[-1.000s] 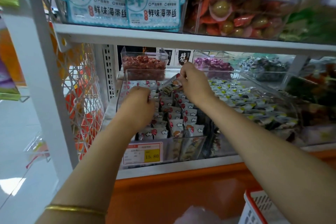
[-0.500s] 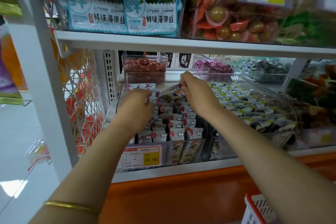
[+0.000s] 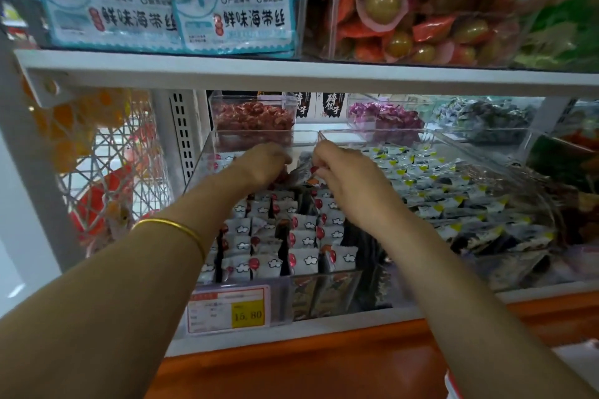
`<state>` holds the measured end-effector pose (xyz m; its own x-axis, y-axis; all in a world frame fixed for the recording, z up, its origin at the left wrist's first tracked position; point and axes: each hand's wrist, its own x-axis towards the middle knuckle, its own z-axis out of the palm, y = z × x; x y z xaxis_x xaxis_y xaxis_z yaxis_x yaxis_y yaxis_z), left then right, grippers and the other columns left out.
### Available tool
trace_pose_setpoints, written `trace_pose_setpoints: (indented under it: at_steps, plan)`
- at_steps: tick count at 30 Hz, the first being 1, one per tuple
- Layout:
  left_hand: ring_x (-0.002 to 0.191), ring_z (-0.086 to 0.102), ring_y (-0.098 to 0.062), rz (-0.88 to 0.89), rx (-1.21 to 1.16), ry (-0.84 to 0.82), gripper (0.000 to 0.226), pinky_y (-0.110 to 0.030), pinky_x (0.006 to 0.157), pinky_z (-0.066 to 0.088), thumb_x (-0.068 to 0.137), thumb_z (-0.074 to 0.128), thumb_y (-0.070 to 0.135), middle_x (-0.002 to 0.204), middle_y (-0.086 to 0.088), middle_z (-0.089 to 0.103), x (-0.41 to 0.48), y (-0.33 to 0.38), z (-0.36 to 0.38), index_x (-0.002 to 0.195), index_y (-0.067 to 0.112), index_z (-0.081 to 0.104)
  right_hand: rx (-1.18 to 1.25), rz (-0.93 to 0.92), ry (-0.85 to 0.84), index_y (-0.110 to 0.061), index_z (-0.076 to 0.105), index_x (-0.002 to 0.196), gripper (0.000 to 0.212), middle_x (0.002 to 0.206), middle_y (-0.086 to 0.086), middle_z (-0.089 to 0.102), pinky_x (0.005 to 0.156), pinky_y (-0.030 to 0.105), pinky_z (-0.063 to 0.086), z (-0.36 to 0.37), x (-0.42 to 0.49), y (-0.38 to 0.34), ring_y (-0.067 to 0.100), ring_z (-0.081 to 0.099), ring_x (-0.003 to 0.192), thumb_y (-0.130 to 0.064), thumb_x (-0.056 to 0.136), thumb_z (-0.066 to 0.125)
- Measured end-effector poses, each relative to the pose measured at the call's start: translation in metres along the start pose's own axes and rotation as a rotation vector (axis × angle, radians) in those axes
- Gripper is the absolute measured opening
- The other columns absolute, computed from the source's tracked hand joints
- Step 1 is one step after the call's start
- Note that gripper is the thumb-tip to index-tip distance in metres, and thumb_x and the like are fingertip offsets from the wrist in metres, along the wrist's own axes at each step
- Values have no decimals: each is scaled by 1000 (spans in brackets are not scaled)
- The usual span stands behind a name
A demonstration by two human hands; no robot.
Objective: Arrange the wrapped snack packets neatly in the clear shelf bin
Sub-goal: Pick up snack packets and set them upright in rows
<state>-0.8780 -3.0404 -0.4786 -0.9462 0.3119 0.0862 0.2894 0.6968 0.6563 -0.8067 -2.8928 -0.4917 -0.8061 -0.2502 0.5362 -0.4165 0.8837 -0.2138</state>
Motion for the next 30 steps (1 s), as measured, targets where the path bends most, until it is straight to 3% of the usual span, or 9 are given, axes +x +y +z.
trace_pose_setpoints:
  at_steps: [4,8,11,13,16,18,24,28,30]
  plan:
    - [102,59,-33,-62,-65,-30,31,-28,67,42,100,35,17,115,-21,62,9,2,1,119,0,54,37,4,-6,-13,44,93,6,71,2,49,52,27,28,0,3,0,14,42,63,-11,94,49]
    - [108,58,-32,-27,-30,-45,35,-31,85,43,101,30,17,118,-19,62,14,0,-4,122,1,54,45,18,-15,-12,46,95,4,68,-2,45,52,25,29,0,5,1,14,40,62,-11,95,49]
    - [93,58,-31,11,36,-95,31,-42,93,44,101,27,16,103,-21,63,19,-1,-4,82,15,51,51,47,-10,-16,41,90,15,69,1,46,51,28,28,1,6,3,14,39,61,-4,92,50]
    - [85,50,-27,14,71,-126,32,-44,91,44,101,25,15,94,-20,56,21,-1,-2,74,16,43,56,63,-4,-19,37,87,22,68,3,47,51,29,28,2,6,4,14,40,60,-1,91,49]
    - [74,50,-24,12,165,-151,31,-34,74,43,99,30,9,85,-18,55,26,0,3,83,1,55,71,54,-2,-20,35,86,22,65,-3,42,50,27,26,1,5,3,7,36,57,-6,92,50]
    - [83,56,-29,56,254,-126,24,-34,79,45,95,39,4,95,-21,60,31,1,6,96,-6,61,82,42,-1,-18,36,86,19,63,-5,39,48,27,24,0,5,3,2,32,55,-8,93,51]
    - [91,54,-22,168,455,-108,28,-45,96,42,88,52,3,100,-6,60,38,-7,9,115,11,58,88,54,38,-19,35,87,19,64,-8,36,51,28,27,-1,3,-1,5,33,57,-8,95,48]
    - [101,54,-21,163,345,-105,44,-29,83,44,87,47,-9,121,-13,58,37,-13,5,126,9,53,87,104,114,-10,44,92,9,75,7,50,59,38,37,-2,4,-2,21,45,70,-2,94,45]
    - [106,55,-22,159,309,-96,48,-29,86,46,86,45,-13,124,-13,57,35,-16,4,128,9,51,111,128,149,-8,48,97,3,78,8,53,59,38,38,-3,4,-2,21,47,71,-6,96,46]
